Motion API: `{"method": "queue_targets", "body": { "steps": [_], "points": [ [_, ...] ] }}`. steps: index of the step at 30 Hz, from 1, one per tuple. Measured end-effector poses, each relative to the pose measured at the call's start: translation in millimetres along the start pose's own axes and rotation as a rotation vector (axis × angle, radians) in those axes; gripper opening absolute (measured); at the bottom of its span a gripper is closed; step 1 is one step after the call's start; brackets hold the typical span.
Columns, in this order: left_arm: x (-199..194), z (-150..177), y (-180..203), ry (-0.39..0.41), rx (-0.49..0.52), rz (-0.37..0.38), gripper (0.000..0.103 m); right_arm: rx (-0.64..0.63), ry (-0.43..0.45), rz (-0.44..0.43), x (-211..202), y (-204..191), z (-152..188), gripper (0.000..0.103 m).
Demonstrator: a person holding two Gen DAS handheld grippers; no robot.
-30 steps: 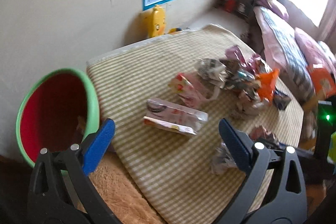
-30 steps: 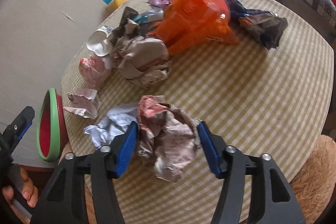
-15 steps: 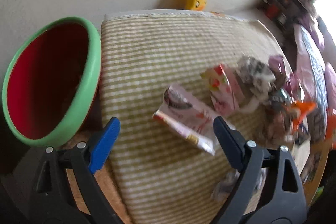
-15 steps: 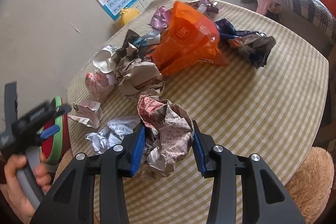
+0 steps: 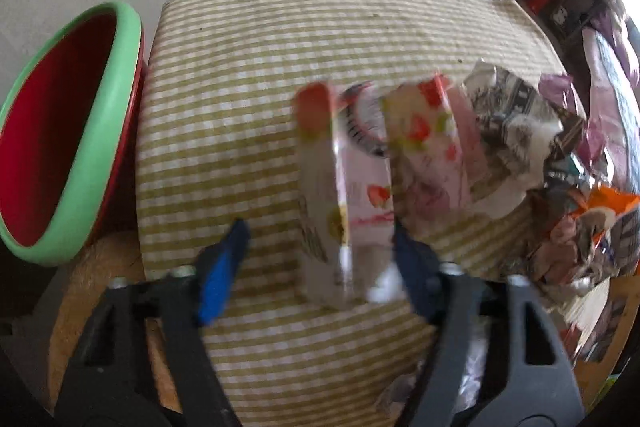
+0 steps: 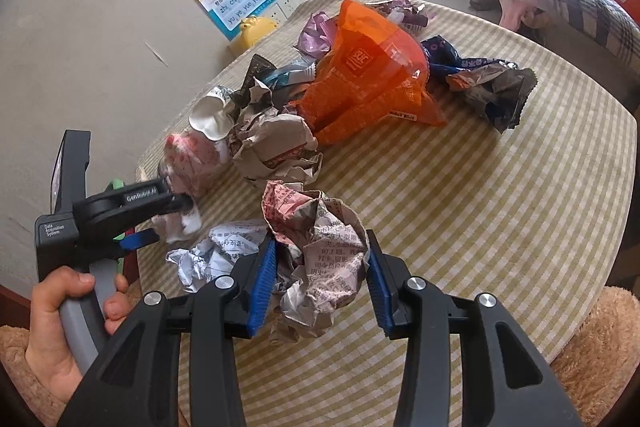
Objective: Collect trash
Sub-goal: 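Grasp the pink snack wrappers with the left gripper while the right grasps crumpled paper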
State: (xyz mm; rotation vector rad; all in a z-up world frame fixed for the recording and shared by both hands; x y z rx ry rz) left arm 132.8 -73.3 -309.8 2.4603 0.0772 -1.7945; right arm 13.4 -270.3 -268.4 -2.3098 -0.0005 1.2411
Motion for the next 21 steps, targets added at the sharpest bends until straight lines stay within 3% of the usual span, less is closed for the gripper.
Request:
{"method": "queue_targets", "body": {
  "steps": [2, 6, 10, 12, 17, 21],
  "points": [
    [-6, 0, 4, 0.001, 0.066, 0.024, 0.038, 0.0, -0.005, -0.009, 1, -1, 0, 0.04],
    [-14, 5, 4, -0.005, 0.163, 0.028, 0.037, -0.011, -0.007, -0.017, 2, -4, -1, 0.041],
    [-19, 10, 0, 0.033, 0.206, 0.002, 0.044, -0.013, -0.02, -0.022, 5, -6, 1, 0.046],
    [-24, 9, 2, 0.063, 0.233, -0.013, 0.058, -0.012, -0.019, -0.021, 5, -5, 1, 0.048],
    [-31, 1, 12, 0.133, 0.275, -0.057, 0.063, -0.004, -0.011, -0.016, 3, -3, -1, 0.061],
    [-21, -2, 7, 0.097, 0.252, -0.068, 0.063, 0.011, -0.004, -0.009, 1, 0, -1, 0.07]
  ]
}}
Point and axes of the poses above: each gripper's, at about its wrist camera, not at the fingertips, and x roughly the way its jaws point, y to its right, z to its underside, the point moved 10 cm from there along x, roughly the way its jaws point, and after that the axes turned 2 degrees about -z, right-handed, at the moved point
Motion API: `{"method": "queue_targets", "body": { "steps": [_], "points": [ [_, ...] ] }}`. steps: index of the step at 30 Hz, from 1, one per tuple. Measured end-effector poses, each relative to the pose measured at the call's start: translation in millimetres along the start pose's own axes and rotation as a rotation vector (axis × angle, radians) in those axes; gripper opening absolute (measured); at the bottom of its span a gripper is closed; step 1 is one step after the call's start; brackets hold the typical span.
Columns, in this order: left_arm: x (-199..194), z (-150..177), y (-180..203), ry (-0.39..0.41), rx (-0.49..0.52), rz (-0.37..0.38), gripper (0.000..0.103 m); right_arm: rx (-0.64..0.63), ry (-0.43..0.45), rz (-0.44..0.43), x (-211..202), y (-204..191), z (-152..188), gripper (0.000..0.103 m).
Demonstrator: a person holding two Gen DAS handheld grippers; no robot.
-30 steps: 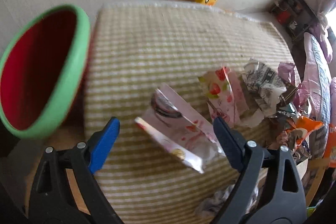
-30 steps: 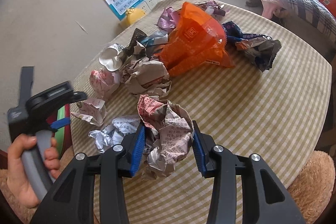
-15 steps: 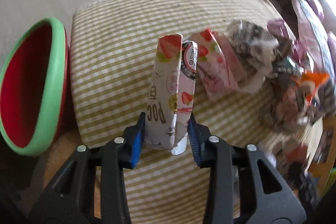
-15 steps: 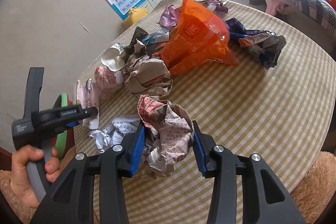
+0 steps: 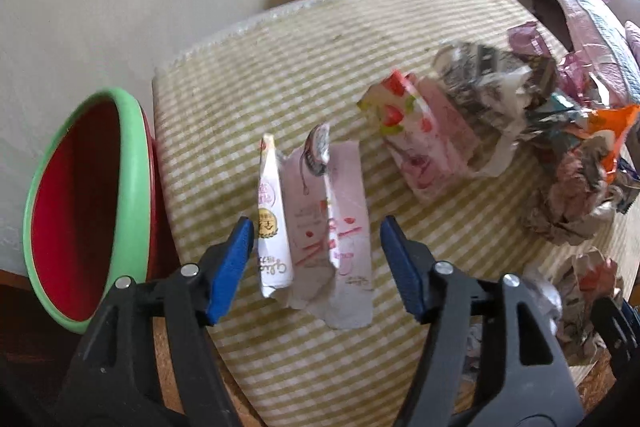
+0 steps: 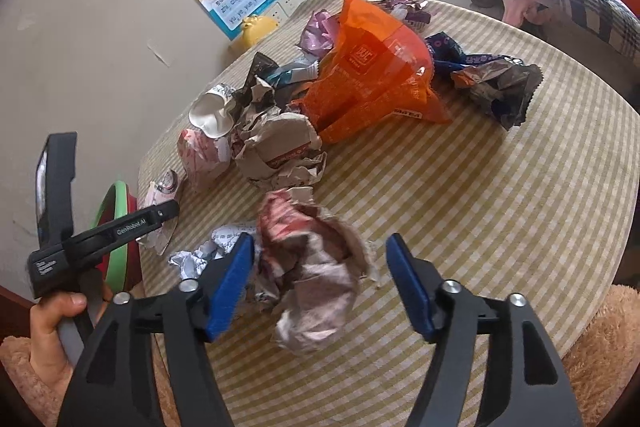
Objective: Collect trash
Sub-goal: 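Grasp the pink snack wrappers with the left gripper while the right grasps crumpled paper, then carry both items over the red bucket and open both grippers to drop them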
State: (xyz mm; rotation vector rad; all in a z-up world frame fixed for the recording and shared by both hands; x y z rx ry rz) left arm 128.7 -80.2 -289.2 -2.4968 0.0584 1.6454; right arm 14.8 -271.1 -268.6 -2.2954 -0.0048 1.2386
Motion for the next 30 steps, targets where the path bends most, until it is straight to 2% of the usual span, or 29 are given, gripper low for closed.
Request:
{"method": "queue_targets", "body": {
  "steps": [1, 4, 5, 6, 7, 8, 11, 18, 23, 30],
  "points": [
    [0, 7, -13, -0.01, -0.012, 0.007, 0.063, 0.002, -0.002, 0.002, 0, 1, 0, 0.07],
    [9, 8, -18, -0.029, -0.038, 0.025, 0.059, 0.003, -0.007, 0.004, -1, 1, 1, 0.07],
    [9, 10, -19, -0.032, -0.04, 0.033, 0.045, -0.001, -0.011, 0.005, 0, 0, 2, 0.07],
    [10, 10, -20, -0.042, -0.038, 0.044, 0.042, -0.006, -0.017, 0.005, 1, -1, 3, 0.07],
    [9, 9, -21, -0.039, -0.038, 0.046, 0.04, -0.013, -0.03, 0.004, 2, -3, 5, 0.066],
    [6, 9, -22, -0.035, -0.04, 0.049, 0.037, -0.017, -0.041, 0.003, 4, -4, 7, 0.056],
    [-8, 7, -26, -0.006, -0.055, 0.076, 0.036, -0.033, -0.047, 0.004, 3, -9, 8, 0.041],
    [-86, -14, -37, 0.193, -0.042, 0.106, 0.036, -0.066, 0.043, 0.028, -24, -23, -7, 0.037],
    [-140, -36, -45, 0.349, -0.014, 0.099, 0.036, -0.111, 0.14, 0.022, -57, -49, -28, 0.037],
    [-181, -47, -52, 0.464, 0.005, 0.099, 0.037, -0.154, 0.262, 0.007, -97, -86, -60, 0.037]
  ]
}}
Point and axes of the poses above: each gripper's, at about its wrist camera, not at the fingertips, and x roughly the way its jaws point, y to its right, z to its underside, the point moved 10 cm from there along x, roughly the way its jaws point, and after that the axes turned 2 degrees about -z, right-handed, at the moved point
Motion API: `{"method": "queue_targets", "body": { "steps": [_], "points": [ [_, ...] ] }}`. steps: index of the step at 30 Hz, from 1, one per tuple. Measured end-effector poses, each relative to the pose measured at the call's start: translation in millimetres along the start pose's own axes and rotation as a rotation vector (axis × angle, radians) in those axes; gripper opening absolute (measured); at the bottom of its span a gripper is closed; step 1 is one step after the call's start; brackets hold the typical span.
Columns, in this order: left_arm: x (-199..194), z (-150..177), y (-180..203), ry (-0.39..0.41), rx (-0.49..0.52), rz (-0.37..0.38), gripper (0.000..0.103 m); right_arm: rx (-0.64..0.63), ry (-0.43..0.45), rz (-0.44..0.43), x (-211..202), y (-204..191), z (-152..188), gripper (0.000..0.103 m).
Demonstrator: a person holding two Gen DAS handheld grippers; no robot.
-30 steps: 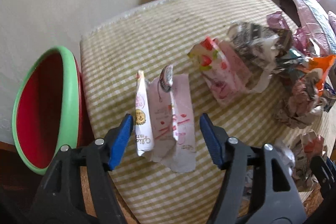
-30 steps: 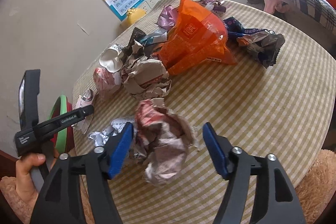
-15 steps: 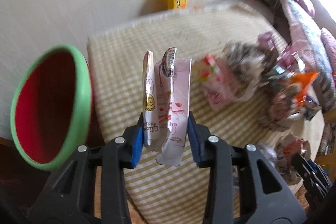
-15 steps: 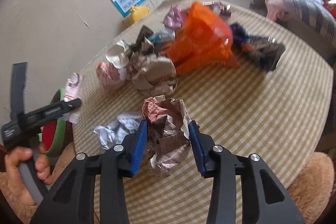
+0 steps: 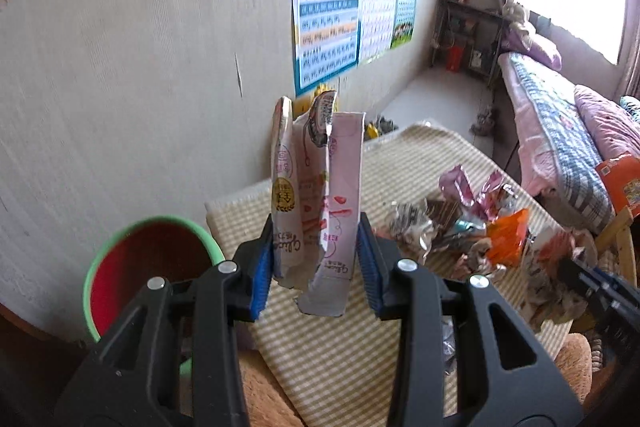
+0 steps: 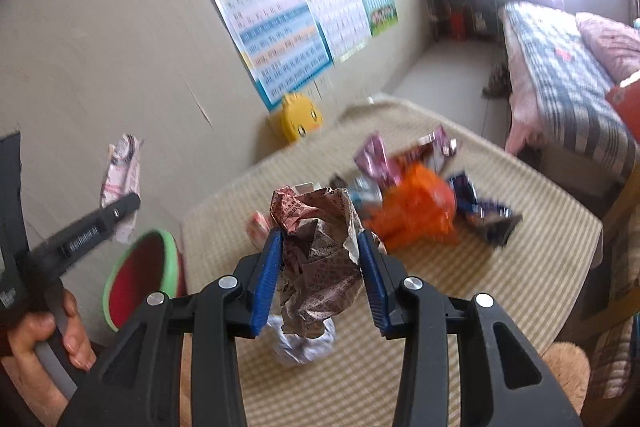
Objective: Collect trash
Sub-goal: 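Carry both items over the red bucket and open both grippers to drop them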
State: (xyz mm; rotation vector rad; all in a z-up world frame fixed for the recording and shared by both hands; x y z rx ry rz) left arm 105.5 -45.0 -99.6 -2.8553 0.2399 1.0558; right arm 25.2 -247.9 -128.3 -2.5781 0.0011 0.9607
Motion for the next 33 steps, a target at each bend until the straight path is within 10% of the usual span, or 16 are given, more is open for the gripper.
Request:
{"method": "queue_targets", "body": {
  "steps": [33],
  "points": [
    [-19, -6, -69, 0.077, -0.083, -0.082, 0.037, -0.169, 0.099, -0.125, -1, -122, -57, 0.038]
  ]
}}
Point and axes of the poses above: each gripper's, at about its wrist camera, not at the fingertips, and x roughly the way its jaws point, y to its right, z to its underside, the point moved 10 cm from there along x, roughly the way its jaws point, and after that the axes turned 2 degrees about -z, right-handed, at the moved point
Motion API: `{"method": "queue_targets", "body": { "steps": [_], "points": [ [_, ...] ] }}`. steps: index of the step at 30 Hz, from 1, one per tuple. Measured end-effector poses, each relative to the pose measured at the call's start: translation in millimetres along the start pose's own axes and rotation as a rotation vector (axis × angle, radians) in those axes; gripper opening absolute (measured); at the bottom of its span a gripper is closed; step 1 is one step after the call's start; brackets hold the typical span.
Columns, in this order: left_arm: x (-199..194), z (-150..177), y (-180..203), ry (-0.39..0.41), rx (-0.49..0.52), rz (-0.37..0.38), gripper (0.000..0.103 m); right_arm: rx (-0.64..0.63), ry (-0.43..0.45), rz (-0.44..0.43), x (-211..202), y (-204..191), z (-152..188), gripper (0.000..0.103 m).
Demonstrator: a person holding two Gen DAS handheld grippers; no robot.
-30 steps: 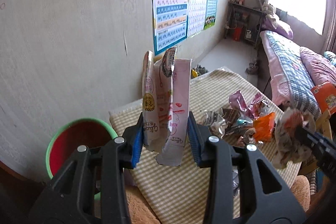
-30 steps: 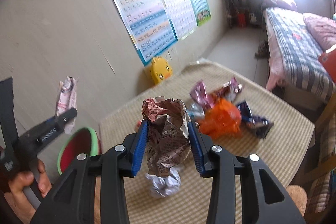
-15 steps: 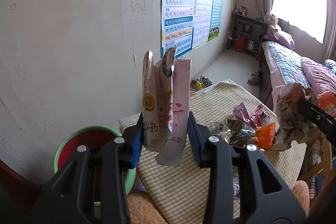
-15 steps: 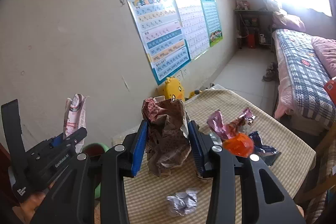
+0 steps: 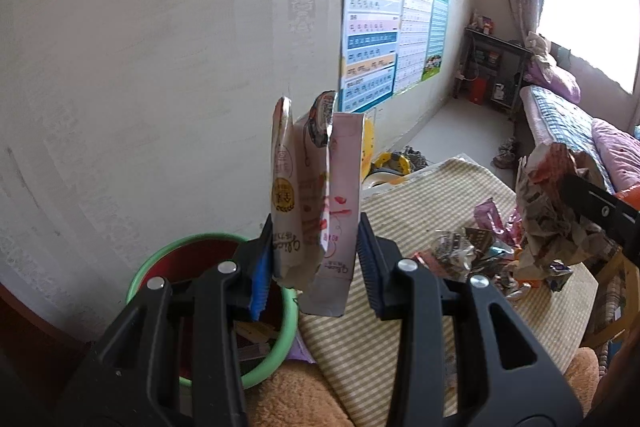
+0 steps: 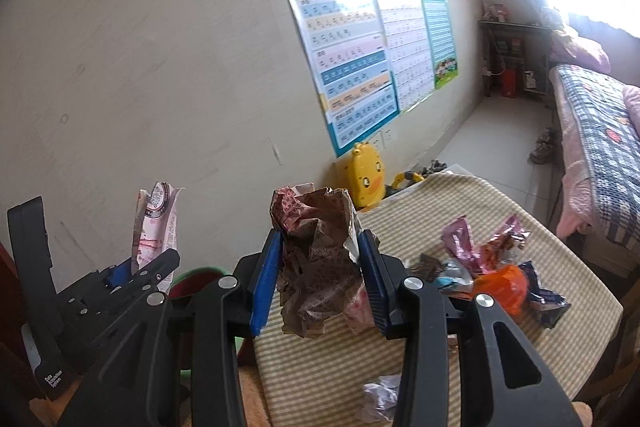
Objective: Collect trash
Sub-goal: 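Carry both items over the red bucket and open both grippers to drop them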
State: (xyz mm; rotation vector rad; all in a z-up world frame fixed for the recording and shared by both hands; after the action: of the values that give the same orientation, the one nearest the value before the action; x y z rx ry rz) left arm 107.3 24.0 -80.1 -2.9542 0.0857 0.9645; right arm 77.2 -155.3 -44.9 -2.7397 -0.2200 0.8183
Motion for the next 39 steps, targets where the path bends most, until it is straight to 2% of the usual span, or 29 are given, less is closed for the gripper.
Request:
{"method": "queue_targets", "body": {
  "steps": [9, 20, 31, 39],
  "points": [
    [9, 13, -40, -0.032, -0.033, -0.067, 0.037, -0.045, -0.056, -0.065, 28, -37, 9, 0.038],
    [22, 33, -91, -0.079, -0.1, -0.129, 0.037, -0.105, -0.167, -0.151, 73, -89, 35, 0.038],
    [61, 93, -162, -0.25, -0.222, -0.231, 0.037, -0.125, -0.333, -0.261, 129, -142, 82, 0.038],
    [67, 111, -180, -0.292, -0.261, -0.239, 0.037, -0.175, -0.386, -0.306, 151, -175, 98, 0.038]
  ]
}}
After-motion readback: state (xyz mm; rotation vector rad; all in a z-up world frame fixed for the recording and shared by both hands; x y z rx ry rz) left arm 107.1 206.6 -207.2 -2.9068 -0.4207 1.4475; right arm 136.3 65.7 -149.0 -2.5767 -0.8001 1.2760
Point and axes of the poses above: each gripper's, at about its wrist camera, not at the fingertips, and x roughly the way its jaws point, y to its right, z to its underside, the point moved 10 cm from there along x, roughly the way its jaws point, and after that the axes turned 2 degrees about -z, right-handed, at the moved point
